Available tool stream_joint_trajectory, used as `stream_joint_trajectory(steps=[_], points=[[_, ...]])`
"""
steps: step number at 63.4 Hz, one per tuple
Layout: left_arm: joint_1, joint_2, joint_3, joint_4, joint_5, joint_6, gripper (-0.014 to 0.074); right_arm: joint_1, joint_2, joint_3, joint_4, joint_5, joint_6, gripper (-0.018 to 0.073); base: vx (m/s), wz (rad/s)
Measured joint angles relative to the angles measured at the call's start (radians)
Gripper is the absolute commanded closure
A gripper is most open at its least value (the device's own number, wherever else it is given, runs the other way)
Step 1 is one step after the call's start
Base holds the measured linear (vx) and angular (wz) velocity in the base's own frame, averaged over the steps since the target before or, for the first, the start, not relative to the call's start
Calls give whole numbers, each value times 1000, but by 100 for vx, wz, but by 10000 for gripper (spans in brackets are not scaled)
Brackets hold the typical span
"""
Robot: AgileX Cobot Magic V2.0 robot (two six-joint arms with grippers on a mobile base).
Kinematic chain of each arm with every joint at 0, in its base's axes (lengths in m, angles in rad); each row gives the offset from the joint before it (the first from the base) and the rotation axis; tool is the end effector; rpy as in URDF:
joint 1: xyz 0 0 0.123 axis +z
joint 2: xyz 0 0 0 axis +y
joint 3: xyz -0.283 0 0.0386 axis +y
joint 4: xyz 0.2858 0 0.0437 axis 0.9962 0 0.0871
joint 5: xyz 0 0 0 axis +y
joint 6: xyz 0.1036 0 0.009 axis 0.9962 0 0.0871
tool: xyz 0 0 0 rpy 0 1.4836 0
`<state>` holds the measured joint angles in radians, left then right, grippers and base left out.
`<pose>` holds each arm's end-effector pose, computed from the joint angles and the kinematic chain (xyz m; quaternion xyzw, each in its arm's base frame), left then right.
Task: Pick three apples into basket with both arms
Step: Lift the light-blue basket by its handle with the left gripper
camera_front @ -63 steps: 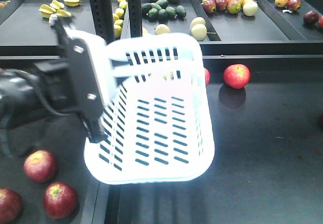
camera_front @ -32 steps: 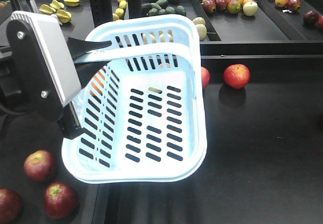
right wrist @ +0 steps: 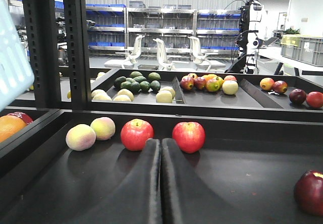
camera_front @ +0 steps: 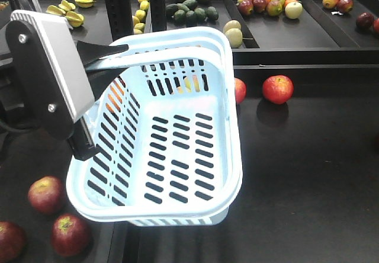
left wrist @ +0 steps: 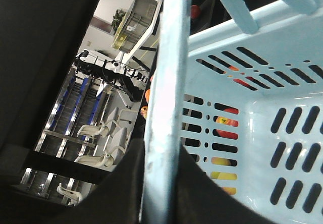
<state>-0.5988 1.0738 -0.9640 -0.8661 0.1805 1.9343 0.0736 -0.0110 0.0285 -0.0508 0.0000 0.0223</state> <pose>0.2314 -0.1752 0.3878 0.5897 0.4707 0.1045 0.6480 0.1066 0.0079 0.2044 -0.0348 0.6812 0.0165 0.7311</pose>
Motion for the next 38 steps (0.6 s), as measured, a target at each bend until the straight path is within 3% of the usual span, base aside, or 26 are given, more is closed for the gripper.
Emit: stream_joint_trajectory(steps=[38], points=[[0,0,0,0,13,0,604,0,0,0,0,0,0,568,0,0]])
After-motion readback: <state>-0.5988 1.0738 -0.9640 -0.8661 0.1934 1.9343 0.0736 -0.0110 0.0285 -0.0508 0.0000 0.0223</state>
